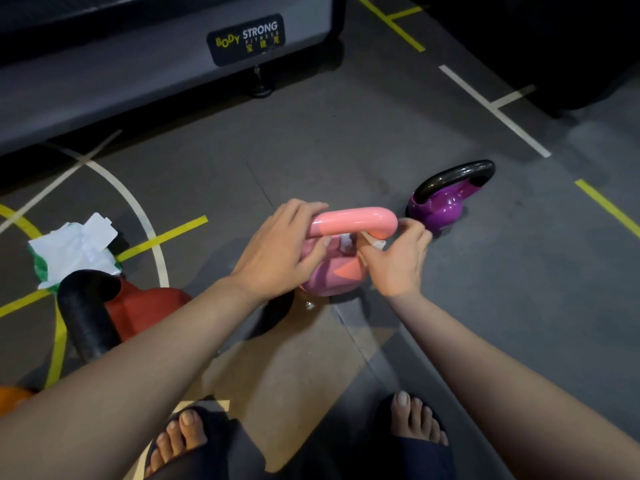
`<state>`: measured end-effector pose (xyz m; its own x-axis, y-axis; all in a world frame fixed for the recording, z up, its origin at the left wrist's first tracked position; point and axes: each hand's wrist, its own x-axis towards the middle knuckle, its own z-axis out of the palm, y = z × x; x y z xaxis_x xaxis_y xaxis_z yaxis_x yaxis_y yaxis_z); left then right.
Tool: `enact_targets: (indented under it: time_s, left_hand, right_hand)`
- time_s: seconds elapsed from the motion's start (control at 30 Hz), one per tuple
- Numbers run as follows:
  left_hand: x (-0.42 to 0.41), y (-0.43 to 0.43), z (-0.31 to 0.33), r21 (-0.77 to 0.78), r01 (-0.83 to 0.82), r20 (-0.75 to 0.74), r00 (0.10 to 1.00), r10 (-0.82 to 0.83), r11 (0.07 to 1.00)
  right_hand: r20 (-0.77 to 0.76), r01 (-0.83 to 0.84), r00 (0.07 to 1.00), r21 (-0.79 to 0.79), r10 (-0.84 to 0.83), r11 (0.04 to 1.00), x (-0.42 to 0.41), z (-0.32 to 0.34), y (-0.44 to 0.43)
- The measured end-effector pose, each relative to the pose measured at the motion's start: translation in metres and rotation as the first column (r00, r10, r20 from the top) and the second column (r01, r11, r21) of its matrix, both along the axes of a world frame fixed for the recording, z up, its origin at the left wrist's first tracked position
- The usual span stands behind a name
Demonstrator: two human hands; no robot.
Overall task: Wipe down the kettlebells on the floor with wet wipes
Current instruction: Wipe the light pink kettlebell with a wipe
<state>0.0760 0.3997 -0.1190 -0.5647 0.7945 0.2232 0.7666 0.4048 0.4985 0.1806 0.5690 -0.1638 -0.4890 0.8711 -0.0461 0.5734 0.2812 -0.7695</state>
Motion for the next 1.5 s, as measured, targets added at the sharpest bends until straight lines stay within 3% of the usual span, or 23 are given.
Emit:
enact_targets:
  time_s: [0.1,0.17,0.23,0.27,0.37,0.47,0.67,0.77,0.83,0.97,1.1,1.17,1.27,1.37,1.43,1.5]
  left_hand:
    - [0.003,-0.001,0.0,0.043,-0.035,-0.093,0.995,0.039,0.998]
    - [0.012,-0.003,0.008,0.167,-0.078,-0.253,0.96,0.119,0.983]
    - [0.031,0.0,0.014,0.236,-0.037,-0.344,0.931,0.119,0.971]
    - [0.044,0.002,0.012,0.207,-0.001,-0.298,0.952,0.064,0.978]
    - [0.074,0.016,-0.014,0.013,0.007,-0.058,0.998,-0.006,1.0]
    - [0.075,0.036,-0.042,-0.141,-0.032,-0.138,0.99,0.013,0.989]
    - [0.085,0.07,-0.048,-0.182,-0.197,-0.102,0.978,0.18,0.963]
    - [0.083,0.075,-0.057,-0.136,-0.304,-0.07,0.952,0.297,0.943]
    - [0.086,0.079,-0.061,-0.088,-0.382,-0.006,0.924,0.383,0.92]
    - [0.1,0.098,-0.063,0.046,-0.537,0.091,0.842,0.531,0.843]
    - [0.111,0.113,-0.056,0.113,-0.653,0.187,0.755,0.629,0.749]
    - [0.118,0.118,-0.041,0.115,-0.714,0.334,0.683,0.65,0.691]
    - [0.121,0.124,-0.024,0.126,-0.809,0.685,0.489,0.54,0.574]
    - [0.117,0.128,-0.021,0.152,-0.871,0.894,0.322,0.311,0.467]
    - [0.116,0.13,-0.026,0.161,-0.846,0.94,0.289,0.183,0.508]
    - [0.117,0.128,-0.033,0.188,-0.768,0.895,0.391,0.216,0.613]
  right_hand:
    - [0.208,0.003,0.978,-0.155,0.029,0.988,0.006,0.001,0.005]
    - [0.282,0.012,0.956,-0.308,0.08,0.951,0.01,0.004,0.007]
    - [0.185,-0.017,0.977,-0.422,0.105,0.906,0.011,0.005,0.007]
    - [0.128,-0.034,0.986,-0.468,0.106,0.883,0.011,0.005,0.006]
    - [-0.044,-0.069,0.998,-0.616,0.054,0.785,0.01,0.012,0.003]
    - [-0.217,-0.19,0.975,-0.697,0.05,0.692,0.017,0.015,0.002]
    - [-0.249,-0.31,0.948,-0.594,0.197,0.742,0.037,0.01,0.014]
    - [-0.139,-0.365,0.931,-0.377,0.338,0.851,0.041,0.012,0.027]
    - [-0.088,-0.358,0.934,-0.228,0.347,0.905,0.041,0.011,0.038]
    - [-0.203,-0.195,0.97,-0.306,0.136,0.932,0.037,0.012,0.058]
    - [-0.184,-0.216,0.969,-0.292,0.167,0.932,0.041,0.005,0.06]
    - [-0.157,-0.224,0.97,-0.289,0.184,0.931,0.042,0.002,0.057]
    - [-0.173,-0.191,0.975,-0.326,0.14,0.926,0.041,0.006,0.053]
    - [-0.196,-0.181,0.974,-0.349,0.118,0.919,0.045,0.009,0.054]
    - [-0.218,-0.224,0.964,-0.345,0.155,0.912,0.048,0.011,0.056]
    - [-0.25,-0.279,0.948,-0.346,0.199,0.896,0.049,0.019,0.056]
